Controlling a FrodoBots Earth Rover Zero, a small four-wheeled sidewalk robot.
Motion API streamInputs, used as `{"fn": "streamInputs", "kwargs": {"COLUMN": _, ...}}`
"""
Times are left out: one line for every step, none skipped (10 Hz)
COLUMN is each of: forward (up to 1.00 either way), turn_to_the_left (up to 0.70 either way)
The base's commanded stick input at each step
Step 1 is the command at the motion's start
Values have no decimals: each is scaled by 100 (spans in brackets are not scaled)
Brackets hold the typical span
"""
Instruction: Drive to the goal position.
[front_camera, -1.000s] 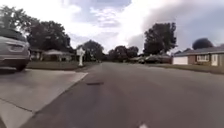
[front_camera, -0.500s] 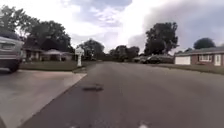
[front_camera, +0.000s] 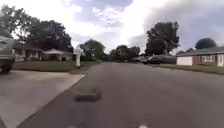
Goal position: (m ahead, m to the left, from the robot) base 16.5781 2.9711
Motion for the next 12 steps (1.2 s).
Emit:
{"fn": "streamInputs", "kwargs": {"forward": 100, "turn_to_the_left": 2}}
{"fn": "streamInputs", "kwargs": {"forward": 100, "turn_to_the_left": 2}}
{"fn": "streamInputs", "kwargs": {"forward": 100, "turn_to_the_left": 2}}
{"fn": "streamInputs", "kwargs": {"forward": 100, "turn_to_the_left": 1}}
{"fn": "streamInputs", "kwargs": {"forward": 100, "turn_to_the_left": 1}}
{"fn": "streamInputs", "kwargs": {"forward": 100, "turn_to_the_left": 1}}
{"fn": "streamInputs", "kwargs": {"forward": 100, "turn_to_the_left": 0}}
{"fn": "streamInputs", "kwargs": {"forward": 100, "turn_to_the_left": 0}}
{"fn": "streamInputs", "kwargs": {"forward": 100, "turn_to_the_left": 0}}
{"fn": "streamInputs", "kwargs": {"forward": 100, "turn_to_the_left": 0}}
{"fn": "streamInputs", "kwargs": {"forward": 100, "turn_to_the_left": 0}}
{"fn": "streamInputs", "kwargs": {"forward": 100, "turn_to_the_left": 0}}
